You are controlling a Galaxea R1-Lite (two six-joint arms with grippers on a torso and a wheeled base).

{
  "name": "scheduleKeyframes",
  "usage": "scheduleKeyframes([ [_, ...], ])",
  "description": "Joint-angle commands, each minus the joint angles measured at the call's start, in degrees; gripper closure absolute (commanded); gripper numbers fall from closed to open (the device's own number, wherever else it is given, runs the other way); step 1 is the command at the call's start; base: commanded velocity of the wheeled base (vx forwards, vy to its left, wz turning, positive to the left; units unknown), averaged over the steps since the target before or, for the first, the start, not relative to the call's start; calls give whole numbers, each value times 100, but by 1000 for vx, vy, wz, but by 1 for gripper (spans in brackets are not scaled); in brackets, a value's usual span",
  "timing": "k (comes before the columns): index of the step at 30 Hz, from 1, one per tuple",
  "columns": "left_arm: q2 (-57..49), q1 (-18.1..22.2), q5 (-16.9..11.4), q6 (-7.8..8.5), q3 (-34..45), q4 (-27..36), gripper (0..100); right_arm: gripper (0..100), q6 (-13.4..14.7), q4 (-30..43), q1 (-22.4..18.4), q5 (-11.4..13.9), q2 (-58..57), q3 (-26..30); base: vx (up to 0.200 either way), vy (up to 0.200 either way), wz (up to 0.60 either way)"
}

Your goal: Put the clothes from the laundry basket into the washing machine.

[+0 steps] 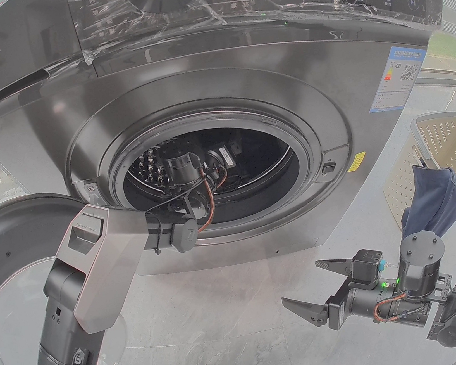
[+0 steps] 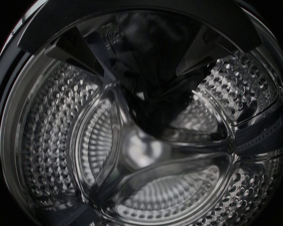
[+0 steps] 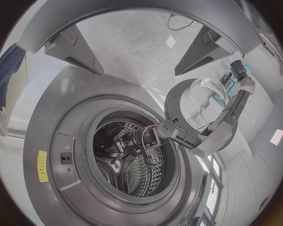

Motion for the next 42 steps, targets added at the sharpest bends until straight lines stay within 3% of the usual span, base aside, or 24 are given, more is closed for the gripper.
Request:
scheduleKeyframes([
  [1, -524, -14, -87, 245, 1129, 197, 0, 0, -1, -3, 11, 3, 0, -5, 0, 0, 0],
  [8, -295, 30, -104, 254, 1129, 206, 0, 0, -1, -3, 2, 3, 0, -5, 0, 0, 0],
  [9, -295, 30, -104, 254, 1129, 206, 100, 0, -1, -3, 2, 3, 0, -5, 0, 0, 0],
  [10, -295, 30, -104, 254, 1129, 206, 100, 0, -1, -3, 2, 3, 0, -5, 0, 0, 0],
  [15, 338, 65, -7, 210, -346, 180, 100, 0, -1, -3, 11, 3, 18, -5, 0, 0, 0],
  [26, 399, 65, 107, 201, -346, 22, 100, 0, -1, -3, 2, 3, 36, -5, 0, 0, 0],
  [27, 373, 56, 107, 201, -346, 30, 0, 0, -1, -3, 2, 3, 36, -5, 0, 0, 0],
  [32, 65, -5, 107, 166, -234, 13, 0, 0, -1, -3, 2, 3, 36, -5, 0, 0, 0],
  [37, -884, -172, 72, 175, 1076, 66, 0, 0, -1, -3, 2, 3, 36, -5, 0, 0, 0],
  [39, -1253, -260, 98, 245, 1682, 189, 0, 0, -1, -3, -7, 3, 27, 4, 0, 0, 0],
  [42, -1631, -348, 124, 482, 2535, 320, 0, 0, 8, -3, -16, 3, 27, 31, 0, 0, 0],
])
